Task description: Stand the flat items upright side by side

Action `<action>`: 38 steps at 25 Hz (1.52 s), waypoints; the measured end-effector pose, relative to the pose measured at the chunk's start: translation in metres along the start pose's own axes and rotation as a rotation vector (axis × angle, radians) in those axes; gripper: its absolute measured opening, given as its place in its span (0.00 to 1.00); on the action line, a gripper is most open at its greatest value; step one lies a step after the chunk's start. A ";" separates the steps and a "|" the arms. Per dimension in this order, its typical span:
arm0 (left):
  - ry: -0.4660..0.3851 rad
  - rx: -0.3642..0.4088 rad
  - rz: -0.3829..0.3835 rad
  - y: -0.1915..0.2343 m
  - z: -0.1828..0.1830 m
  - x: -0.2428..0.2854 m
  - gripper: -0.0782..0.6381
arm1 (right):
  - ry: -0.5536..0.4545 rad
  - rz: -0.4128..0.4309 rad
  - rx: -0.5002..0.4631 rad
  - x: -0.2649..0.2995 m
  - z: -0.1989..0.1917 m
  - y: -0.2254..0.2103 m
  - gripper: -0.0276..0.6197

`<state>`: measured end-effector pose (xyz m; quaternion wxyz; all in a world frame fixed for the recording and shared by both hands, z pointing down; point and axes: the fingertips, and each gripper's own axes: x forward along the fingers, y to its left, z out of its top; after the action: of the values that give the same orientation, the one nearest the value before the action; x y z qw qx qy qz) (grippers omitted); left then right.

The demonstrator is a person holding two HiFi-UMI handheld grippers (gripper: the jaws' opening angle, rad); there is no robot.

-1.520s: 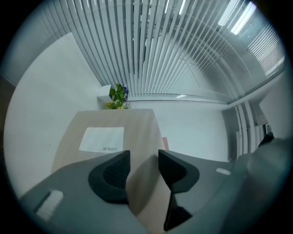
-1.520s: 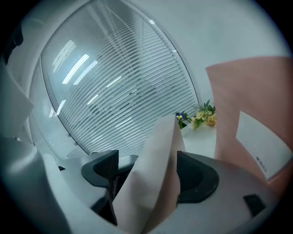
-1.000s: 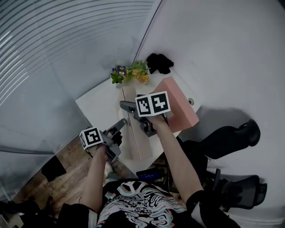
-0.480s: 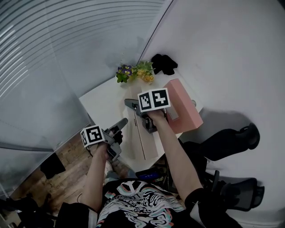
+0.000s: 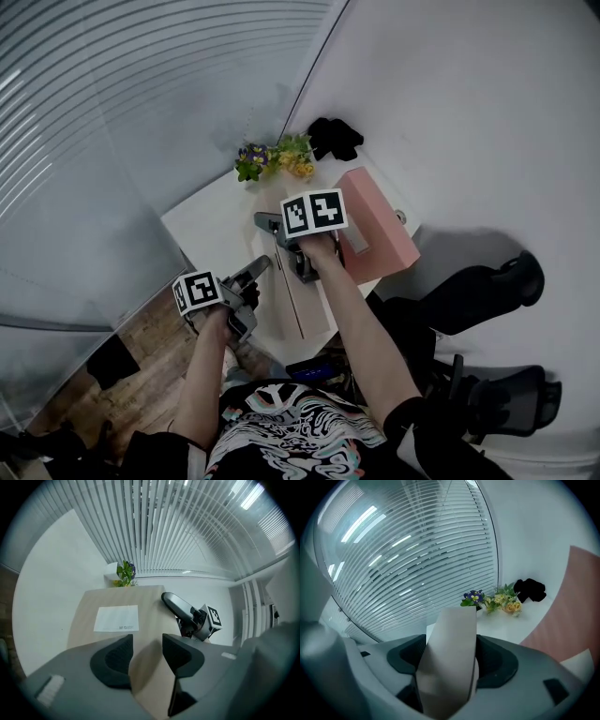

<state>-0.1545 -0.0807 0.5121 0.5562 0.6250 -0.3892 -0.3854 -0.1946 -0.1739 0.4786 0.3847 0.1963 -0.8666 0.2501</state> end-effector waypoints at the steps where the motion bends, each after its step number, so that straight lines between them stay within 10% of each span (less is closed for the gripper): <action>1: 0.001 0.002 0.001 -0.001 0.000 0.000 0.36 | -0.002 0.000 0.004 -0.001 0.000 0.000 0.55; 20: 0.024 0.021 0.002 -0.006 -0.001 0.006 0.36 | -0.220 -0.004 0.004 -0.048 0.027 0.001 0.54; 38: 0.042 0.030 -0.002 -0.009 -0.006 0.011 0.36 | -0.582 -0.003 -0.210 -0.111 0.052 0.032 0.55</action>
<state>-0.1439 -0.0880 0.5029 0.5546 0.6416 -0.3824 -0.3668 -0.1712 -0.1623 0.3548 0.1388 0.2203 -0.9611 0.0918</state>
